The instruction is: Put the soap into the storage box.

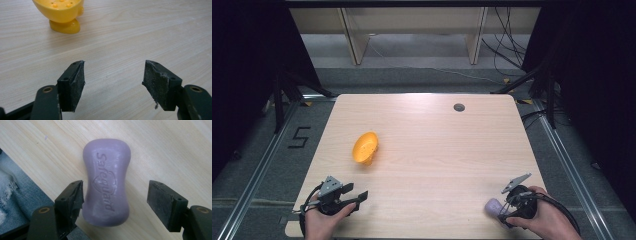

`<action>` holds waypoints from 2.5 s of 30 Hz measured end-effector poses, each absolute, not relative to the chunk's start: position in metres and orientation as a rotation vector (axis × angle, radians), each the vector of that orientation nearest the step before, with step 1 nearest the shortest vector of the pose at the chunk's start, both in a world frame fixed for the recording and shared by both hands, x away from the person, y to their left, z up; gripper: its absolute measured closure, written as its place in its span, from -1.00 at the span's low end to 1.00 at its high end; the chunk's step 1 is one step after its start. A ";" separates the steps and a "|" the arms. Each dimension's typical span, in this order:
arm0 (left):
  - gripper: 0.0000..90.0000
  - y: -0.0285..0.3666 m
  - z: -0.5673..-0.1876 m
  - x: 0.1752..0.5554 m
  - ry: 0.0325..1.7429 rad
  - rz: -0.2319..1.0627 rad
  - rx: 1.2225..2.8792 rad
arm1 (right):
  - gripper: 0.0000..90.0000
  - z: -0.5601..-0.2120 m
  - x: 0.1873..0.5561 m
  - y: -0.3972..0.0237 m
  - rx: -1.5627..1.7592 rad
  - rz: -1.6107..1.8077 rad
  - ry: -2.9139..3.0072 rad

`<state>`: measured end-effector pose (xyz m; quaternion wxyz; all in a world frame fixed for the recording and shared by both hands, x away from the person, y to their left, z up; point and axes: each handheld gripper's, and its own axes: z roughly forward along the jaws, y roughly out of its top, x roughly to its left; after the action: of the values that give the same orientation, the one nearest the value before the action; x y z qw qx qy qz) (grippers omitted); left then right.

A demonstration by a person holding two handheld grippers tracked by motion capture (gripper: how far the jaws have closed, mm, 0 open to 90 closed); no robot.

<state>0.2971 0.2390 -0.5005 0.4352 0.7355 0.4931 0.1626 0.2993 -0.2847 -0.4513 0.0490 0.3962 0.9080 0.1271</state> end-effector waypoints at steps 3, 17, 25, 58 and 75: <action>-0.28 0.239 -0.502 0.298 1.224 0.389 1.838 | -0.30 -0.448 0.298 -0.283 1.170 0.363 2.780; -0.30 0.238 -0.505 0.297 1.219 0.346 1.845 | -0.17 -0.442 0.307 -0.269 1.031 0.207 2.897; -0.30 0.235 -0.505 0.296 1.224 0.347 1.838 | -0.17 -0.445 0.313 -0.264 1.073 0.175 2.923; -0.30 0.234 -0.506 0.297 1.204 0.337 1.852 | 0.03 -0.474 0.323 -0.252 1.149 0.059 2.927; -0.30 0.234 -0.506 0.297 1.213 0.320 1.852 | 0.11 -0.473 0.321 -0.254 1.005 0.095 2.931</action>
<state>0.2965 0.2338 -0.5064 0.4372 0.7446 0.4876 0.1288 0.3208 -0.2537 -0.4731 0.0209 0.3242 0.9453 0.0307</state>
